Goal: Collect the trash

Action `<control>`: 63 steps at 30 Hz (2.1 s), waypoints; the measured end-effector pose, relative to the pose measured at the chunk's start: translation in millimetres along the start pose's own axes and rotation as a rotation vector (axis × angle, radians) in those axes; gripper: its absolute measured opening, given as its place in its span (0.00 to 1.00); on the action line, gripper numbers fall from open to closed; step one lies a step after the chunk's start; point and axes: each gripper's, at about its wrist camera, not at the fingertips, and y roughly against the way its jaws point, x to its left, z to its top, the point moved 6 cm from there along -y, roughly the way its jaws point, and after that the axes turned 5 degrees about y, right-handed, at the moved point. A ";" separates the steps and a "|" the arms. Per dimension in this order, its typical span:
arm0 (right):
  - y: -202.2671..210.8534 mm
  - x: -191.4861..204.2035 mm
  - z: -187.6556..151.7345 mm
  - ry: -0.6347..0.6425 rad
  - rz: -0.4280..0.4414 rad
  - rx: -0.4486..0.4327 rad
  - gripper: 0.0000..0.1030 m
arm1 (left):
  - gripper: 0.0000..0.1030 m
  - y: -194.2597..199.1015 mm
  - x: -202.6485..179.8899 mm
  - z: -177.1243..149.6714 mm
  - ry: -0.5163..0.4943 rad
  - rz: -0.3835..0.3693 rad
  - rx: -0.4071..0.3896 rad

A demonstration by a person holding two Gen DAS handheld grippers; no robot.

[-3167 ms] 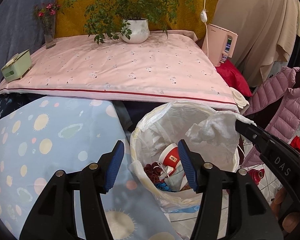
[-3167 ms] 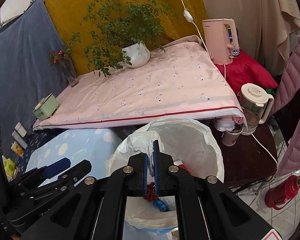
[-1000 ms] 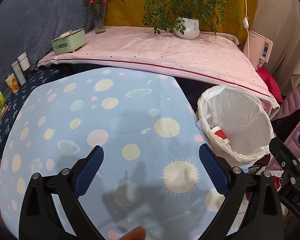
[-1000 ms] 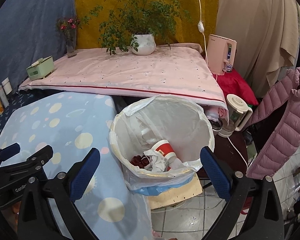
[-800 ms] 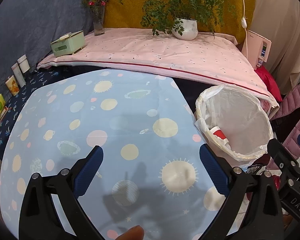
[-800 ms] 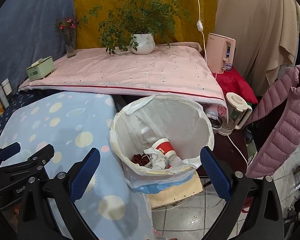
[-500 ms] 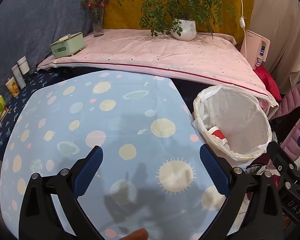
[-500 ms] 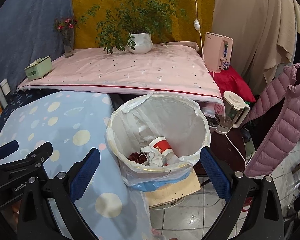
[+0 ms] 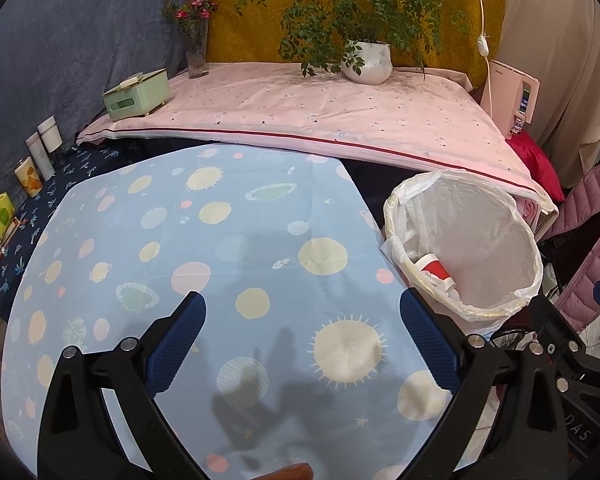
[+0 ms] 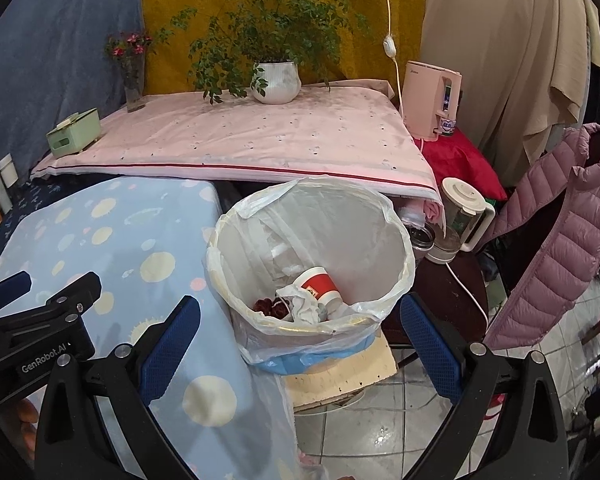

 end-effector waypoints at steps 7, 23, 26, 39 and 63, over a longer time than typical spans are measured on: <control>-0.1 -4.9 -3.1 -0.006 -0.009 0.005 0.93 | 0.91 2.6 -6.6 -1.5 -0.012 -0.003 -0.003; -15.6 -23.0 -10.5 -0.024 -0.027 0.054 0.93 | 0.91 -8.3 -28.7 -2.2 -0.041 -0.011 0.013; -18.9 -24.5 -10.6 -0.023 -0.028 0.064 0.93 | 0.91 -11.1 -31.4 -2.4 -0.045 -0.010 0.018; -27.0 -25.3 -12.0 -0.020 -0.020 0.078 0.93 | 0.91 -22.6 -37.9 -6.6 -0.057 -0.006 0.050; -22.6 -26.9 -10.7 -0.019 -0.029 0.068 0.93 | 0.91 -20.0 -36.9 -5.7 -0.049 -0.004 0.047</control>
